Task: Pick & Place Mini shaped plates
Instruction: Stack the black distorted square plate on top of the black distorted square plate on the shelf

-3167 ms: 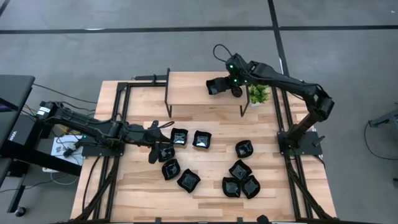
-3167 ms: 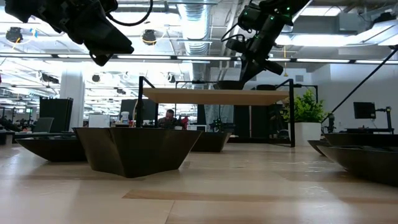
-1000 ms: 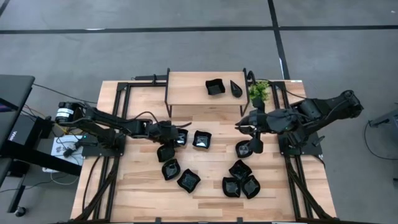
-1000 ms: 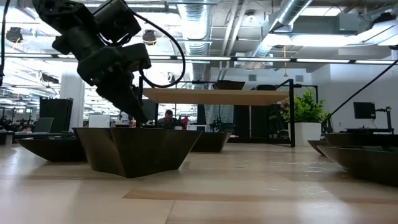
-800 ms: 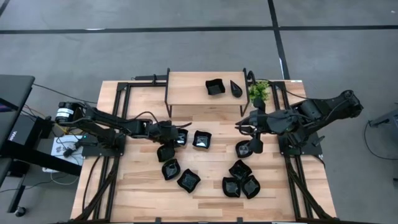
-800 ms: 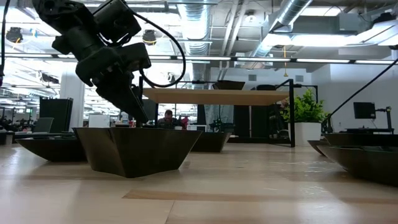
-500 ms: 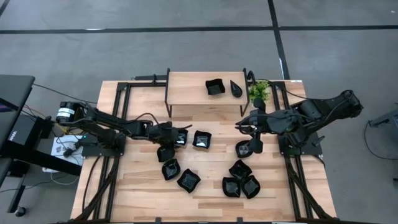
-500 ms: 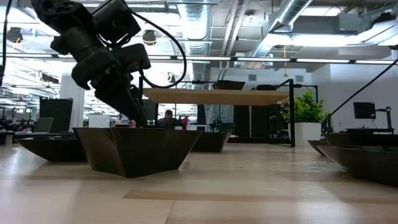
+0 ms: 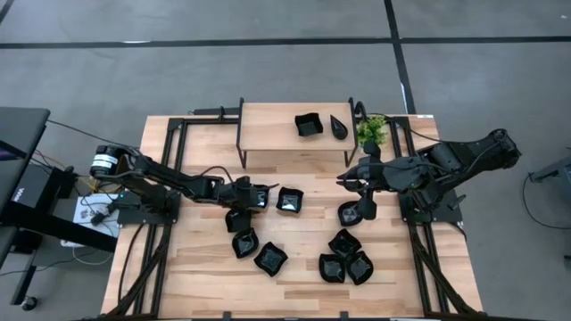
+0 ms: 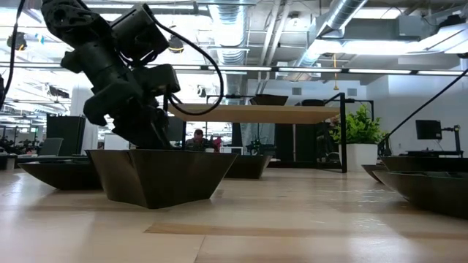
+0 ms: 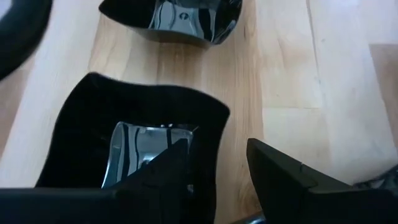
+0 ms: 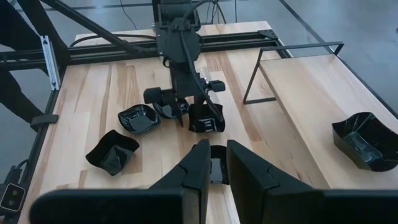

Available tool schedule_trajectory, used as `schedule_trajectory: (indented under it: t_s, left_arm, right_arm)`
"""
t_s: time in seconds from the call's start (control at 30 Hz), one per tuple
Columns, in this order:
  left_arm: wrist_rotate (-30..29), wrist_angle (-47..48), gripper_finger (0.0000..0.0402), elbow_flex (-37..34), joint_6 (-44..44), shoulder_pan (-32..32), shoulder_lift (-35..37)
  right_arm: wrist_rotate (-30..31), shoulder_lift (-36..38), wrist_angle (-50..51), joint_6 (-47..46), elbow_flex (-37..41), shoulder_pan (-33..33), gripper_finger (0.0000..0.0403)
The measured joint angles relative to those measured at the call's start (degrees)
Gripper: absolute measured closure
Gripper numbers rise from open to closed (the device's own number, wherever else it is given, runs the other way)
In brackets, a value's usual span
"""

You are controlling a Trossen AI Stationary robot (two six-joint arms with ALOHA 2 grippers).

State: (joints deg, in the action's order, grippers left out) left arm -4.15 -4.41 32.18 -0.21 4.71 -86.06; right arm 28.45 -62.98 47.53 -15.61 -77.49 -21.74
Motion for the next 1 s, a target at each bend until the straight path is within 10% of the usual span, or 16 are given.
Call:
schedule_trajectory:
  t_s: [0.43,1.0]
  left_arm:
    - [-0.54,-0.61,0.0242,0.0,1.1,0.0,0.17]
    - [-0.6,-1.21,0.0366,-0.02,1.58,0.47,0.64]
  right_arm:
    - [0.0,0.0,-0.02,-0.99,0.0,0.0,0.0354]
    - [0.0,0.0,-0.01,-1.01,0.0,0.0,0.0354]
